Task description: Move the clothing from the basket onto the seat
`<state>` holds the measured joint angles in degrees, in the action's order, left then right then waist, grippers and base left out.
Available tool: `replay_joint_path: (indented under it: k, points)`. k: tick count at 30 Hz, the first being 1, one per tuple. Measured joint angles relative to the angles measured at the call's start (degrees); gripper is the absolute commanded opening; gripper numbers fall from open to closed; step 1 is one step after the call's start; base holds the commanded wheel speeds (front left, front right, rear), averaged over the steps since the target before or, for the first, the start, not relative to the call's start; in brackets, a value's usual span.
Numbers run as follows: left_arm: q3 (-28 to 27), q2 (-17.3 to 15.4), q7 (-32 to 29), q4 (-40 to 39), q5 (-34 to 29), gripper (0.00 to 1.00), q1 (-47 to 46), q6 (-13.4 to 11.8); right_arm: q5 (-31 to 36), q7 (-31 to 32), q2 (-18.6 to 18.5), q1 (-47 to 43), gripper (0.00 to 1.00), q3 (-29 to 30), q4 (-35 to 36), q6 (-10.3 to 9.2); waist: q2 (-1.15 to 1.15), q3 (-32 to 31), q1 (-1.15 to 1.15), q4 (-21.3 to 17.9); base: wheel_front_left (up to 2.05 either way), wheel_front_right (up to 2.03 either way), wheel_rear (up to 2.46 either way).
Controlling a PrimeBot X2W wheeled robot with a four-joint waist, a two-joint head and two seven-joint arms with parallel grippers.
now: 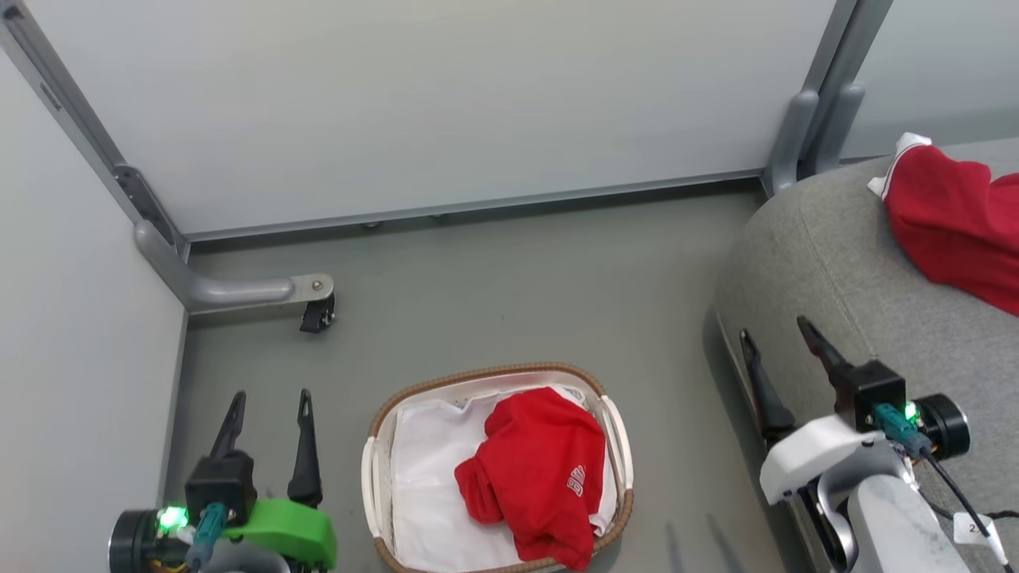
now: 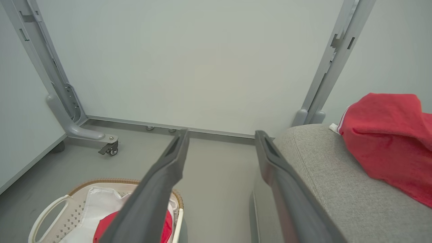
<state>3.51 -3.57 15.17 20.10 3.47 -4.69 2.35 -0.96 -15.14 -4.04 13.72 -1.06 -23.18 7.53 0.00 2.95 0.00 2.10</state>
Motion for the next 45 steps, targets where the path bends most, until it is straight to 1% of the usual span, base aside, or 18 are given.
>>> replay_joint_path:
  k: [2,10,19,22,26,33,41,45]
  points:
    - [-0.7,0.2,0.0,-0.1,0.0,1.00,1.2,-0.4,0.0,0.0,0.2,-1.1,1.00,0.0,0.0,0.00,0.00,-0.8,0.00,0.0,0.00,0.00,0.00]
    - [-2.0,0.4,0.0,-0.7,0.0,1.00,4.8,-0.4,-0.2,0.0,0.8,-4.0,1.00,-0.4,-0.3,0.00,0.00,-2.4,0.00,-0.4,0.00,0.00,0.00]
    - [-2.0,0.6,0.0,-1.2,0.2,1.00,5.3,-0.3,-0.2,0.0,1.0,-3.6,1.00,-1.0,0.0,0.00,0.00,-1.4,0.00,-1.1,0.00,0.00,0.00]
    - [-1.3,0.6,0.0,-1.1,1.1,1.00,4.5,0.2,-0.3,0.0,1.0,-2.1,1.00,-1.5,0.8,0.00,0.00,-0.1,0.00,-1.3,0.00,0.00,0.00]
    - [0.3,0.6,0.0,-0.5,3.0,1.00,1.4,0.5,-0.3,0.0,1.1,1.2,1.00,-2.6,2.1,0.00,0.00,2.8,0.00,-1.9,0.00,0.00,0.00]
    - [2.6,0.7,0.0,2.0,6.2,1.00,-5.2,2.1,-1.2,0.0,1.2,7.2,1.00,-5.2,4.8,0.00,0.00,9.5,0.00,-3.6,0.00,0.00,0.00]
    - [3.5,0.7,0.0,5.8,5.9,1.00,-12.8,4.2,-4.1,0.0,1.2,13.9,1.00,-8.1,8.2,0.00,0.00,18.0,0.00,-6.3,0.00,0.00,0.00]
    - [3.5,0.7,0.0,7.9,5.0,1.00,-16.3,4.7,-4.9,0.0,1.2,16.1,1.00,-9.4,9.8,0.00,0.00,22.0,0.00,-7.8,0.00,0.00,0.00]
